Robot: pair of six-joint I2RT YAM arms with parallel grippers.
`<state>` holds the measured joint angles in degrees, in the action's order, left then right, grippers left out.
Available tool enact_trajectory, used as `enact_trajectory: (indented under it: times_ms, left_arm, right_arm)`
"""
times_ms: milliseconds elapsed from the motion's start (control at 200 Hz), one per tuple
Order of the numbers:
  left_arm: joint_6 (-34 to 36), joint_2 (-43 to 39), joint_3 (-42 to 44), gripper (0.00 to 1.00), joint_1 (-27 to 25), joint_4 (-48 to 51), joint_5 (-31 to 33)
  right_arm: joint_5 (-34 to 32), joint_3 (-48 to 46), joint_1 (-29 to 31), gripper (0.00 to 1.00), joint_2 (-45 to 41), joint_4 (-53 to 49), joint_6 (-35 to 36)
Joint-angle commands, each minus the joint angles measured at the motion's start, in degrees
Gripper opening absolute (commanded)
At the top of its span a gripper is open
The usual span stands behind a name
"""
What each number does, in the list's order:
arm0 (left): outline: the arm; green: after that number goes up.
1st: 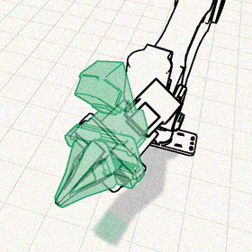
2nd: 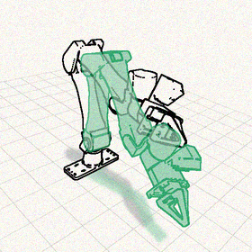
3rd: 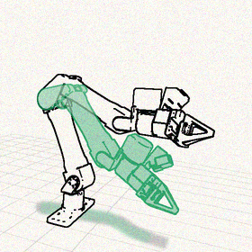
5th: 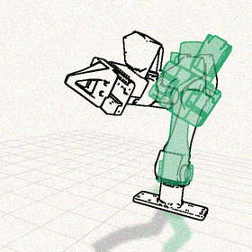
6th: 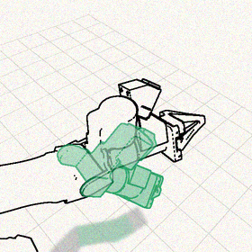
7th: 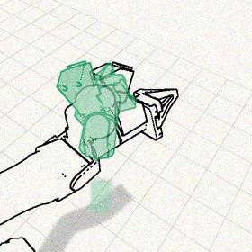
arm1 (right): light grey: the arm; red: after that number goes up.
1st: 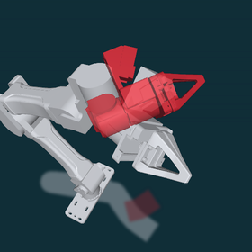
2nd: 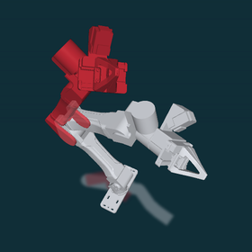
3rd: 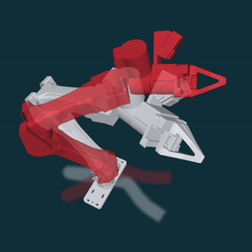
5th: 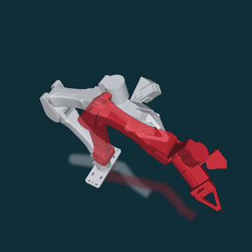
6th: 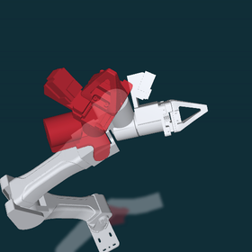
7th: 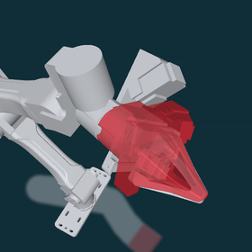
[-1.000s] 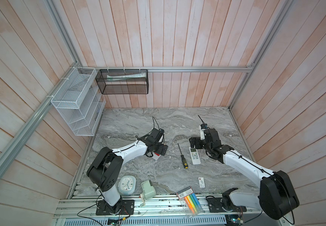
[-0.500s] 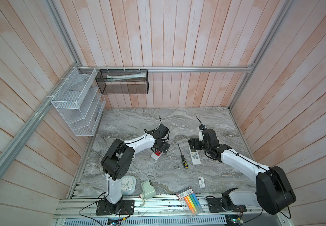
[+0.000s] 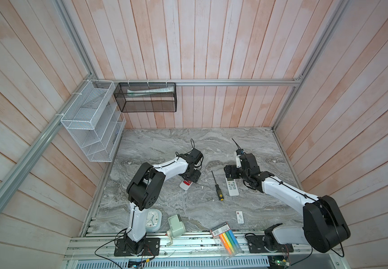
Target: Unload the batteries from the remote control
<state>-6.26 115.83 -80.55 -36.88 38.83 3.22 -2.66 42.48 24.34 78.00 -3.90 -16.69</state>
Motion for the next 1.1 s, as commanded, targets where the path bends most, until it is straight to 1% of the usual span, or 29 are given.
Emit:
enact_trajectory:
  times_ms: [0,150,190,235,260,400,575,715,850,975,1090]
  left_arm:
    - [0.3,1.6,-1.4,0.66,-0.3,1.9,-0.7]
    - [0.2,2.3,-1.8,0.53,-0.4,2.0,-1.2]
    - [0.0,2.2,-1.7,0.52,-0.4,1.8,-1.2]
    - [-0.4,2.1,-1.6,0.46,-0.4,1.2,-1.2]
    - [-0.6,1.9,-1.5,0.45,-0.4,1.0,-1.2]
    - [-2.4,-0.5,-0.1,0.44,-0.3,-2.9,-2.3]
    - [-6.6,-5.2,2.2,0.43,0.2,-9.1,-4.4]
    - [-12.7,-10.0,4.8,0.42,1.0,-14.7,-4.7]
    - [-19.7,-16.1,10.1,0.42,2.0,-23.2,-7.7]
    - [-25.9,-20.9,15.3,0.42,2.5,-31.9,-11.9]
    - [-30.2,-23.9,19.0,0.42,2.5,-37.6,-13.5]
  right_arm:
    - [0.4,1.5,0.4,0.94,0.5,-0.1,0.4]
    - [0.7,1.6,0.4,0.94,0.8,0.2,0.4]
    - [0.7,1.5,0.4,0.94,0.8,0.5,0.4]
    - [0.9,1.4,0.4,0.94,1.0,0.9,0.4]
    - [1.1,1.4,0.4,0.94,1.0,1.1,0.4]
    - [3.5,1.0,0.4,0.94,1.0,3.1,1.0]
    - [9.4,-1.2,0.3,0.92,-0.4,8.4,1.1]
    - [15.7,-4.2,0.6,0.89,-3.0,14.5,-0.7]
    - [21.7,-7.8,1.5,0.85,-5.9,22.1,-4.7]
    - [23.7,-9.3,4.1,0.8,-6.8,27.9,-7.3]
    - [23.7,-7.5,7.0,0.77,-5.1,28.4,-7.9]
